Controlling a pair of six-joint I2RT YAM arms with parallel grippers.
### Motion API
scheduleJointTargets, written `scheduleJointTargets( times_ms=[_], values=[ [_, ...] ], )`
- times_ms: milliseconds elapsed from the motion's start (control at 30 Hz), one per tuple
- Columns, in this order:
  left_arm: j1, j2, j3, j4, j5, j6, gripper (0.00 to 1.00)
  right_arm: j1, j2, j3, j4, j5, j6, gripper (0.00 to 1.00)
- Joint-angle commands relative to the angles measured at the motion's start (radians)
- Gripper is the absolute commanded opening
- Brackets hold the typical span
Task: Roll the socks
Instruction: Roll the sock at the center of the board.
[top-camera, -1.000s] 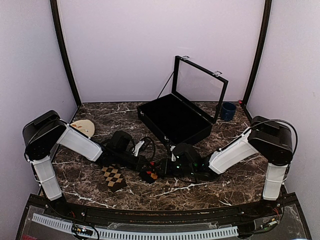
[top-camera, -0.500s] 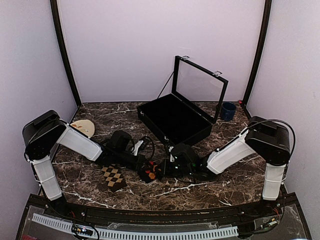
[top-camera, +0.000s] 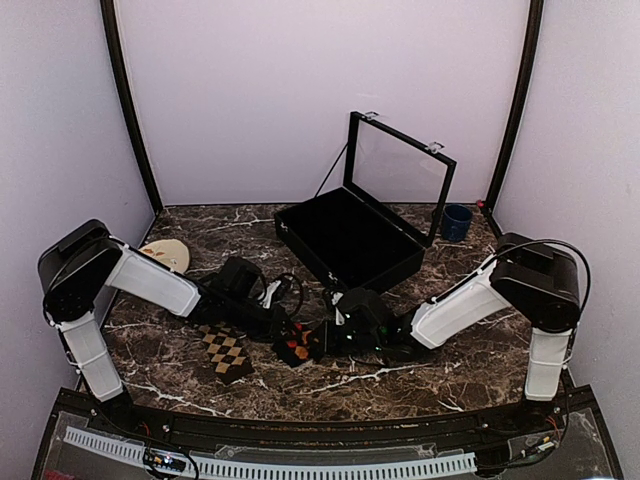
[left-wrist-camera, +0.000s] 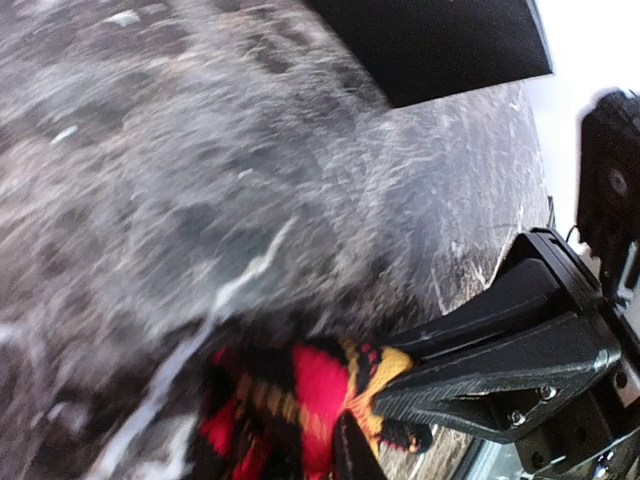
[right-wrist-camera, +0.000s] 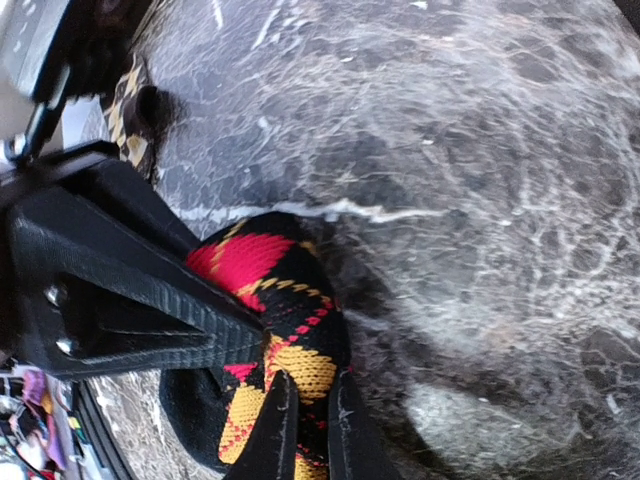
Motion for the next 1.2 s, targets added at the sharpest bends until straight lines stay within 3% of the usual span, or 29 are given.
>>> scheduleJointTargets(
  times_ms=[0,333,700,1167],
  values=[
    [0.051,-0.074,-0.009,-0.216,-0.058,-0.055,0.16,0.029,0.024,0.015,-0.164,0.051,-0.113,0.0],
    [0.099,-0.154,0.008,-0.275,0.05,-0.157,0.37,0.092,0.015,0.087,-0.263,0.234,-0.303,0.0],
    [0.141,-0.146,0.095,-0.338,0.17,-0.278,0.46,0.262,0.038,0.184,-0.329,0.584,-0.626,0.0],
    [0.137,-0.134,0.123,-0.424,0.292,-0.308,0.52,0.381,0.152,0.244,-0.346,0.809,-0.859,0.0]
  ],
)
